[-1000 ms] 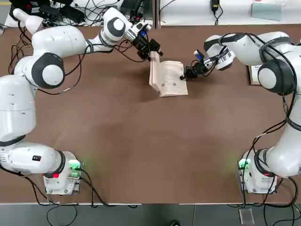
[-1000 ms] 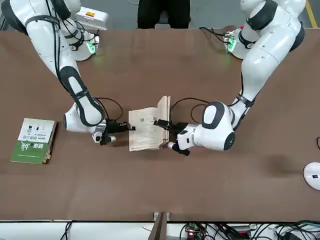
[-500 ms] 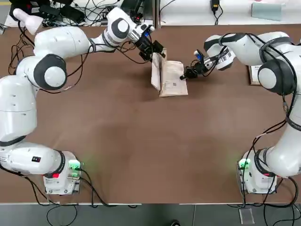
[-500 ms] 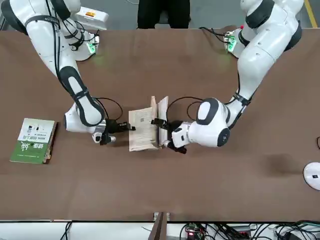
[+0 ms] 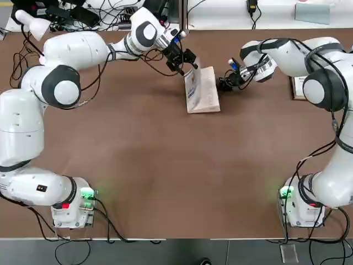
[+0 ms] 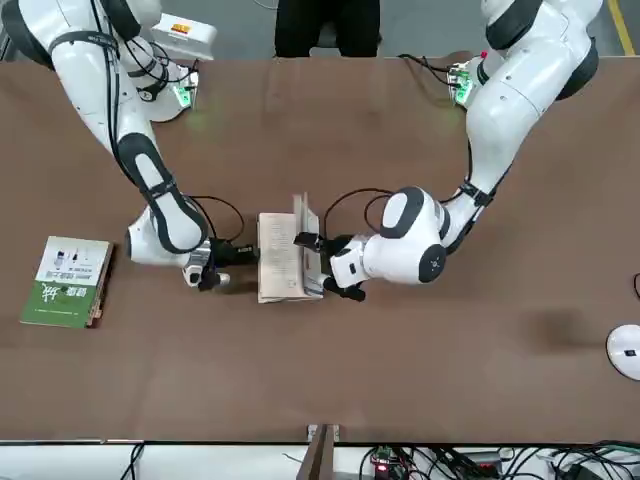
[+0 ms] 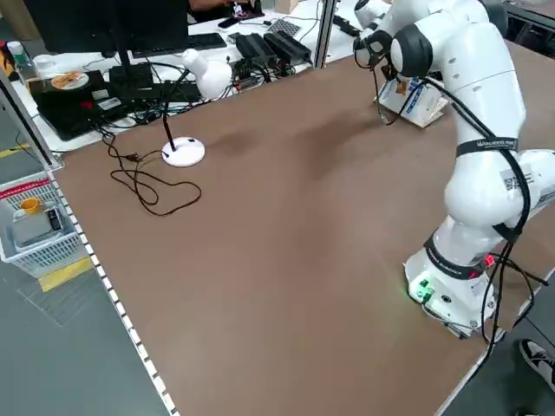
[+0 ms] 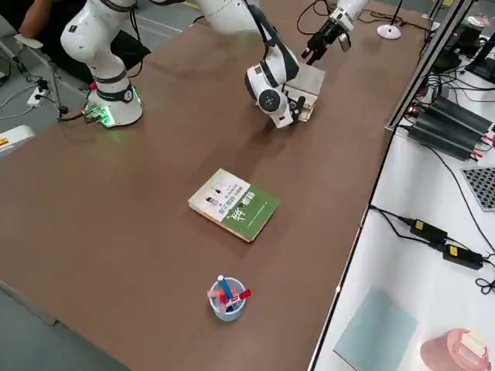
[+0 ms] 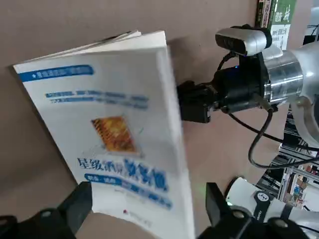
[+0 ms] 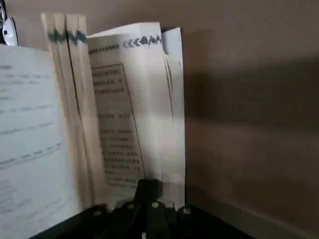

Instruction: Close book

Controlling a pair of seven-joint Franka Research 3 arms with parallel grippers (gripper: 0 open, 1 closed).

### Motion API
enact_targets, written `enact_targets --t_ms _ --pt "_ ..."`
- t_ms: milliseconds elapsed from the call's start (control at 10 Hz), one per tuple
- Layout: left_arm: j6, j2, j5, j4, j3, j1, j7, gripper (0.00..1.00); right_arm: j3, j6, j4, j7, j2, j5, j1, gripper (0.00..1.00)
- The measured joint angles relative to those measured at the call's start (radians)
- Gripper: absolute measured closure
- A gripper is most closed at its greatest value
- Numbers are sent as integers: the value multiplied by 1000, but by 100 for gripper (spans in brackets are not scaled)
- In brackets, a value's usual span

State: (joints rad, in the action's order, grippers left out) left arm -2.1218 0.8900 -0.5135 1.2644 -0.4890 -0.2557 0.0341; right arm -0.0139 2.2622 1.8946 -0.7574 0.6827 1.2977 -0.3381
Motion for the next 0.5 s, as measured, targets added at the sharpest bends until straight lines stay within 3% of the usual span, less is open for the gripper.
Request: enact_targets --t_ms 500 --pt "-1 -26 107 -4 1 2 9 0 4 -31 1 6 0 0 20 99"
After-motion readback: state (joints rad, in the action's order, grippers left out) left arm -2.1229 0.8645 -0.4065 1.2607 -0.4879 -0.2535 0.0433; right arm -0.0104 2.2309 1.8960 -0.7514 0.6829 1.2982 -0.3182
